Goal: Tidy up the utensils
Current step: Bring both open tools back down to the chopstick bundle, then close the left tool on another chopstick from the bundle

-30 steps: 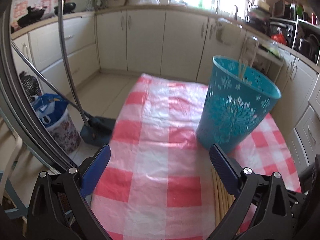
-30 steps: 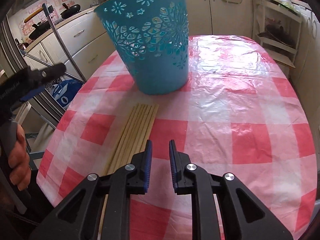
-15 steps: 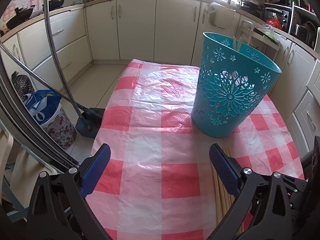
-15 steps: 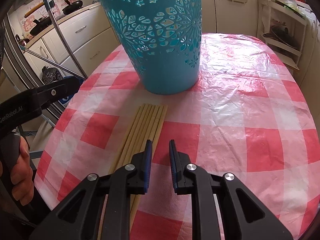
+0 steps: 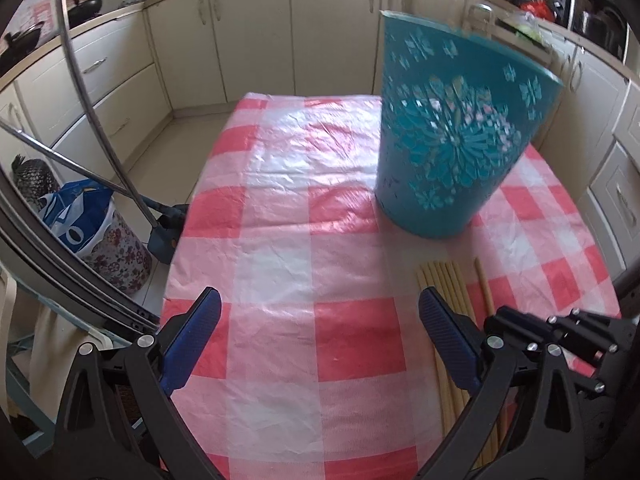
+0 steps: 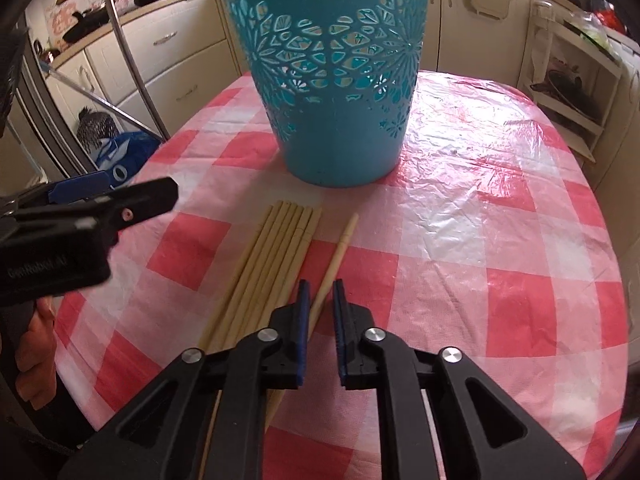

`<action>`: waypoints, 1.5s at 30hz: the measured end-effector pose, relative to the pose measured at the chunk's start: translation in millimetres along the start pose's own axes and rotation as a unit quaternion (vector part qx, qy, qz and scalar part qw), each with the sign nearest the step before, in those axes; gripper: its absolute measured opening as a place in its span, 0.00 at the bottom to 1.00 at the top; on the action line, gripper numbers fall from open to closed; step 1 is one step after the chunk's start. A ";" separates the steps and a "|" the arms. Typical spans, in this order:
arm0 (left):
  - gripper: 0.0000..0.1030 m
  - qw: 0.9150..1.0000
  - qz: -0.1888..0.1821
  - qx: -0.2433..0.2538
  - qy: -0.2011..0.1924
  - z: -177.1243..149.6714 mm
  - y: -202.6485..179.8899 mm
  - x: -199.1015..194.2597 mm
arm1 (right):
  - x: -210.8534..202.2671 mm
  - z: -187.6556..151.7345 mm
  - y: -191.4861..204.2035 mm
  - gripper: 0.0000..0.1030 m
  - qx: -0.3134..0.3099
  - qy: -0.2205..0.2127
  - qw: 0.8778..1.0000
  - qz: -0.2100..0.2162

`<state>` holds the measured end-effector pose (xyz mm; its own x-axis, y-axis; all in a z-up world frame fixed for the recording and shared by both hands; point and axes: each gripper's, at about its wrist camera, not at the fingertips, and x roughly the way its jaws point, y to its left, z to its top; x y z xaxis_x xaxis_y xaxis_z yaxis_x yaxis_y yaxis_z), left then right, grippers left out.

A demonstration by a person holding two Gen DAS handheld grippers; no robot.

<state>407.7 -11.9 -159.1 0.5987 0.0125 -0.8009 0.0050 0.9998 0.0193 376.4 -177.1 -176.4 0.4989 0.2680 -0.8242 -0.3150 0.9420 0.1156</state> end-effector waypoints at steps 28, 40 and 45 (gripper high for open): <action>0.92 0.997 -0.022 0.038 0.064 -14.5 -27.1 34.7 | -7.2 -7.4 -3.8 0.11 -0.025 0.028 0.999 0.007; 0.92 0.996 -0.026 0.042 0.068 -15.7 -31.2 34.5 | -6.1 -5.9 -5.1 0.30 -0.021 0.021 1.000 -0.007; 0.91 0.996 -0.021 0.049 0.074 -16.1 -31.5 37.5 | -6.1 -5.9 -6.2 0.30 -0.021 0.018 1.000 -0.010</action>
<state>417.1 -42.6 -199.4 0.4714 -0.0190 -0.8817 0.1099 0.9932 0.0373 370.5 -185.8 -175.3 0.4755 0.2413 -0.8460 -0.3402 0.9373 0.0761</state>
